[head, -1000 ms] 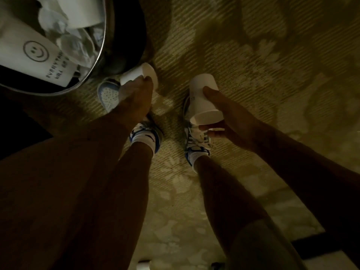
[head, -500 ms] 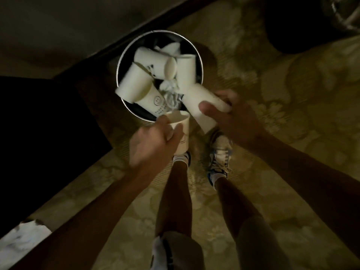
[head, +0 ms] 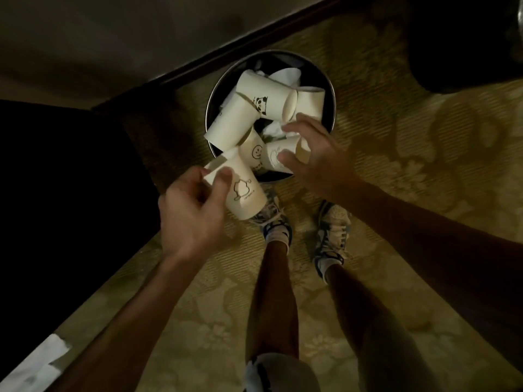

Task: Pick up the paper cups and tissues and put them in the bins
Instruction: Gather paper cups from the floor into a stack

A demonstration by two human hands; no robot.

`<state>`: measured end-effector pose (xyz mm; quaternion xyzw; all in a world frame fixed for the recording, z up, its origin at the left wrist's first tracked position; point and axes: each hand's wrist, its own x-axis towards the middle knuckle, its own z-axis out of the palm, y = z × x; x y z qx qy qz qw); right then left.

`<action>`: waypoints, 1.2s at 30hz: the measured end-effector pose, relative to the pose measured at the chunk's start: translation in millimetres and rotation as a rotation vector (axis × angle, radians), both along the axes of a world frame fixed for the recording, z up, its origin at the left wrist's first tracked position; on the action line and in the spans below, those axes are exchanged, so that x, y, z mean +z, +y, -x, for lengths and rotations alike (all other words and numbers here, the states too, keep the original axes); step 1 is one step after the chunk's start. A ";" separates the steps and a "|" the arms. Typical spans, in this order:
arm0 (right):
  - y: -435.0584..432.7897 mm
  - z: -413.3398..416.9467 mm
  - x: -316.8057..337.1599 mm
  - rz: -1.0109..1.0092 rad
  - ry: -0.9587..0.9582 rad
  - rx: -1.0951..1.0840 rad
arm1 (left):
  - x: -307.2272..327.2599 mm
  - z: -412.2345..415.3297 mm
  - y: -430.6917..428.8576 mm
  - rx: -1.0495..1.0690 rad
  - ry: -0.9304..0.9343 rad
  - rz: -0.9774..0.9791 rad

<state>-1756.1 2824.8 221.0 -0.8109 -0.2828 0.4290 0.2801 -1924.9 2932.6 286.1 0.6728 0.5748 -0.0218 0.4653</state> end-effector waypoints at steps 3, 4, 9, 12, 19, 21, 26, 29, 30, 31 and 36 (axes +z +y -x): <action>-5.6 -5.3 10.2 -0.042 -0.016 -0.098 | -4.0 -15.3 6.4 0.146 -0.094 0.098; -7.3 -7.8 16.9 -0.057 -0.009 -0.158 | -3.7 -22.7 9.3 0.182 -0.122 0.136; -4.4 -18.4 45.9 -0.037 0.279 -0.324 | -4.2 -58.7 19.8 0.245 -0.297 0.367; 3.4 -29.0 46.9 -0.052 0.298 -0.357 | -12.6 -73.6 16.7 0.148 -0.292 0.384; 16.3 -56.8 29.4 0.004 0.177 -0.156 | -41.1 -72.7 4.1 -0.044 -0.132 0.380; 16.7 -58.8 24.4 -0.004 0.155 -0.174 | -48.5 -70.3 3.8 -0.089 -0.105 0.391; 16.3 -60.2 15.9 0.008 0.112 -0.136 | -62.7 -70.7 4.9 -0.122 -0.076 0.407; 16.7 -57.2 15.6 -0.007 0.064 -0.104 | -66.4 -70.6 7.5 -0.096 -0.074 0.432; 15.9 -56.4 15.7 -0.015 0.055 -0.095 | -66.6 -70.3 9.0 -0.063 -0.087 0.432; 15.0 -56.1 15.7 -0.023 0.046 -0.081 | -65.8 -69.8 10.7 -0.027 -0.100 0.422; 9.0 -53.3 23.3 -0.075 0.011 -0.092 | -50.8 -61.3 14.7 0.067 -0.091 0.360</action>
